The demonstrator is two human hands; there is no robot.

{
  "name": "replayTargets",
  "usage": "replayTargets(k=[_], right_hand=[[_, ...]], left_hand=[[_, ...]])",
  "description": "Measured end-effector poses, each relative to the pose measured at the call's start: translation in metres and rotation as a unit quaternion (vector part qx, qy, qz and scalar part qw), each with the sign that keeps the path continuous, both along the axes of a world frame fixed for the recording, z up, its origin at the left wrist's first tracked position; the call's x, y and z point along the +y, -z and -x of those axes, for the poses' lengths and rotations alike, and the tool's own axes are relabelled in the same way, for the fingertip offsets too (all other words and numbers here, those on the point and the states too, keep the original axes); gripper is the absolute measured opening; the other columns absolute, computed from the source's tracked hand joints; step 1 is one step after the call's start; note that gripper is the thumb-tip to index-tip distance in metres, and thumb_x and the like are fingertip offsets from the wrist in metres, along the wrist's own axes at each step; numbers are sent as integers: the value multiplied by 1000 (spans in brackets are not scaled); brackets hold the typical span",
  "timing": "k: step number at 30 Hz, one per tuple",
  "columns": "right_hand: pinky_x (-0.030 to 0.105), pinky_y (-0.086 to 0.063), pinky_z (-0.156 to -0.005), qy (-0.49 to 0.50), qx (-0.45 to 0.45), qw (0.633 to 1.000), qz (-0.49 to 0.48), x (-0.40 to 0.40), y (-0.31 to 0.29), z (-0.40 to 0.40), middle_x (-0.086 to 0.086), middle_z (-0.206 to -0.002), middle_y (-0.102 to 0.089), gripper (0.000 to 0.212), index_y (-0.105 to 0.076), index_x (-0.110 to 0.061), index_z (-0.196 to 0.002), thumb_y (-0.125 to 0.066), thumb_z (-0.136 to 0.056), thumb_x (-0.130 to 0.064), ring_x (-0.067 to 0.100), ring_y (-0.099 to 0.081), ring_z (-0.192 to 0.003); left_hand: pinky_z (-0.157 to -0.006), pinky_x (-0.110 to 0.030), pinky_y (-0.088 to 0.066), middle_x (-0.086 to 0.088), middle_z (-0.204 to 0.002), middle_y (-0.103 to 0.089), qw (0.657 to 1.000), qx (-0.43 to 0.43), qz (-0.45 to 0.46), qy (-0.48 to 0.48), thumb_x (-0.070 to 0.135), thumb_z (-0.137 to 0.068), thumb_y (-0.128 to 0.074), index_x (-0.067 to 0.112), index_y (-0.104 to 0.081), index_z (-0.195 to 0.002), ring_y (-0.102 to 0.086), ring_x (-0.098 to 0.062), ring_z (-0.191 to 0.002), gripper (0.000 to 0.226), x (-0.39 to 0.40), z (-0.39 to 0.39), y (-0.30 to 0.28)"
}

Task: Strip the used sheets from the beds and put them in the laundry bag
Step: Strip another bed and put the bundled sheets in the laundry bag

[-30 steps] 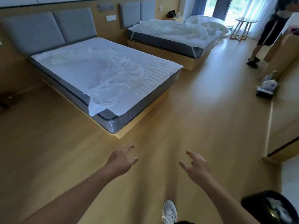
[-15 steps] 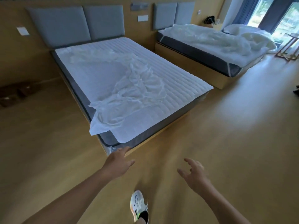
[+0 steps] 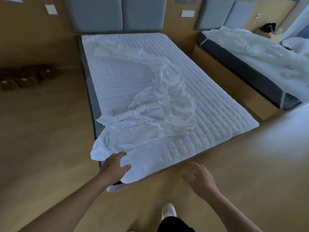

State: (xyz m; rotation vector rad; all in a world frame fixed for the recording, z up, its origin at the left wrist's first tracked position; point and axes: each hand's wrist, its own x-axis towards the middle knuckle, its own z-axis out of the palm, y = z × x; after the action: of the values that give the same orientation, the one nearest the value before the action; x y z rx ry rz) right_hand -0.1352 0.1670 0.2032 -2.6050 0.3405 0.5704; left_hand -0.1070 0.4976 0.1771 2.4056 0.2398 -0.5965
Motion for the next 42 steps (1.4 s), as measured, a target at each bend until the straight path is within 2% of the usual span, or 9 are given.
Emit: replayTargets(k=[3, 10, 19, 21, 23, 25, 27, 34, 42], right_hand=[[29, -45, -103, -60, 50, 997, 9, -1, 31, -73, -2, -152, -49, 66, -40, -29, -155, -64, -94, -19, 18, -54, -132], [36, -47, -101, -164, 124, 977, -56, 10, 92, -225, 6, -147, -53, 66, -45, -22, -153, -66, -95, -46, 25, -57, -128], [38, -48, -104, -184, 206, 959, -60, 0, 209, -314, 3, -148, -54, 61, -49, -24, -149, -66, -95, -48, 23, -55, -132], [38, -48, -104, -179, 224, 956, -64, -3, 228, -313, 3, -145, -56, 60, -51, -24, -148, -67, -94, -47, 23, -57, -131], [35, -48, -102, -177, 243, 951, -68, -8, 239, -304, 3, -142, -59, 59, -54, -23, -145, -68, -93, -46, 23, -59, -127], [32, -48, -99, -175, 259, 947, -75, -13, 244, -294, 1, -140, -60, 57, -55, -22, -144, -69, -94, -44, 21, -61, -124], [30, -48, -97, -164, 274, 944, -84, -17, 242, -285, -2, -138, -61, 55, -56, -21, -143, -69, -94, -43, 18, -61, -122], [23, -50, -73, -51, 325, 933, -147, -2, 211, -281, -2, -126, -67, 47, -62, -22, -132, -68, -94, -48, 13, -62, -101], [46, -62, -87, 169, 342, 862, -335, -12, 150, -242, 12, -94, -80, 40, -73, -1, -110, -86, -82, -26, 32, -77, -86]], left_hand=[[-111, -38, -41, -5, -160, -37, 997, 53, -17, -60, 49, -94, -67, 27, -35, -156, -41, -25, -143, 73, 8, -40, 22], [-109, -37, -41, -6, -159, -35, 973, 151, -67, -163, 48, -92, -69, 26, -31, -158, -44, -23, -139, 79, -6, -113, 58], [-123, -53, -25, -3, -170, 15, 949, 241, -163, -118, 55, -81, -80, 39, -2, -163, 1, -33, -157, 114, -26, -200, 188], [-117, -56, -30, 0, -171, 6, 943, 261, -189, -76, 53, -84, -78, 39, -16, -161, -2, -30, -157, 100, -33, -200, 218], [-108, -54, -42, -3, -163, -27, 952, 213, -202, -82, 42, -88, -77, 29, -44, -148, -27, -31, -150, 70, -39, -193, 239], [-89, -48, -50, -10, -130, -61, 961, 129, -206, -133, 29, -92, -74, 17, -67, -117, -54, -38, -122, 29, -42, -187, 249], [-76, -40, -48, -11, -100, -70, 958, 119, -197, -169, 24, -95, -68, 16, -71, -92, -62, -40, -100, 9, -42, -187, 244], [-69, -26, -38, -1, -86, -70, 971, 226, 4, -81, 31, -93, -70, 31, -70, -87, -61, -21, -85, 6, -113, -175, 167], [-78, -39, -55, -7, -90, -72, 973, 174, 132, 69, 31, -88, -59, 16, -63, -87, -66, -25, -83, 15, -246, -111, 73]])
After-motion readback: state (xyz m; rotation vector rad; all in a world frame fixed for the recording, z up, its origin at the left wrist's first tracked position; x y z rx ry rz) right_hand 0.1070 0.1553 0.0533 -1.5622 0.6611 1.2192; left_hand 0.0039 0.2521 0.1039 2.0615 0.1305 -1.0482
